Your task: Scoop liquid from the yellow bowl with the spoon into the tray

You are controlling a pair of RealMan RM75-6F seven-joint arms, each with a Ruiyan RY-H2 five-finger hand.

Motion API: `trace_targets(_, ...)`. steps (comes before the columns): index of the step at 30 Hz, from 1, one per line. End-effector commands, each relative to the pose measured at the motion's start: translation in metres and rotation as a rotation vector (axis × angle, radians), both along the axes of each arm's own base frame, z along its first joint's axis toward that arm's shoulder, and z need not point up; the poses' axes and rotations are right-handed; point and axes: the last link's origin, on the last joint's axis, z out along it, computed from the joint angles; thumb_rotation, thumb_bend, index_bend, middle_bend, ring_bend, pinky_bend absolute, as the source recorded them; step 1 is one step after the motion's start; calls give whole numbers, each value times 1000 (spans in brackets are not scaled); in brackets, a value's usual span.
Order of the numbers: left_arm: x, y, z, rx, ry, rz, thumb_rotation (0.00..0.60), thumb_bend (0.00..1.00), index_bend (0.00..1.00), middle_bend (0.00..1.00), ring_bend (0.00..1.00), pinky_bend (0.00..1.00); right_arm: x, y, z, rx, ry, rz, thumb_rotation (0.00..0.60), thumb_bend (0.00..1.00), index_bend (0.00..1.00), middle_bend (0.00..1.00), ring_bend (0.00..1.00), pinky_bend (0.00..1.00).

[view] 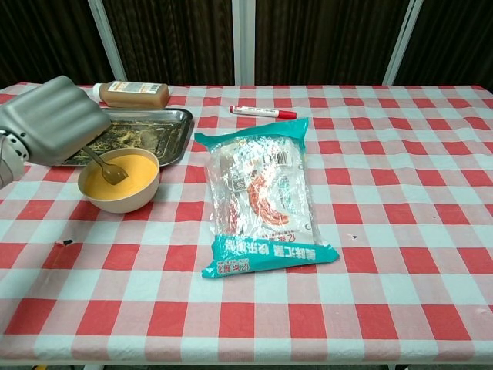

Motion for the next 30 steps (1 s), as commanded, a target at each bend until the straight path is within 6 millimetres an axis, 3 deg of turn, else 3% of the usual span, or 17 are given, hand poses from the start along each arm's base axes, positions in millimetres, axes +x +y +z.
trace_targets(1, 2, 0, -1, -14, -37, 17, 600, 390, 695, 951, 926, 980, 0, 0, 0, -1, -1, 0, 438, 173, 44, 230, 39, 162)
trace_targets(15, -3, 10, 24, -15, -255, 156, 600, 389, 698, 952, 926, 980, -1, -1, 0, -4, -4, 0, 437, 174, 43, 230, 39, 162)
trace_targets(19, -2, 12, 32, 46, -138, 51, 600, 390, 698, 952, 926, 980, 0, -1, 0, -4, -2, 1, 438, 174, 44, 231, 39, 162)
trace_targets(30, -2, 12, 18, 64, 126, -121, 600, 390, 700, 952, 926, 979, 2, -1, 2, -6, 1, 5, 438, 175, 44, 231, 39, 162)
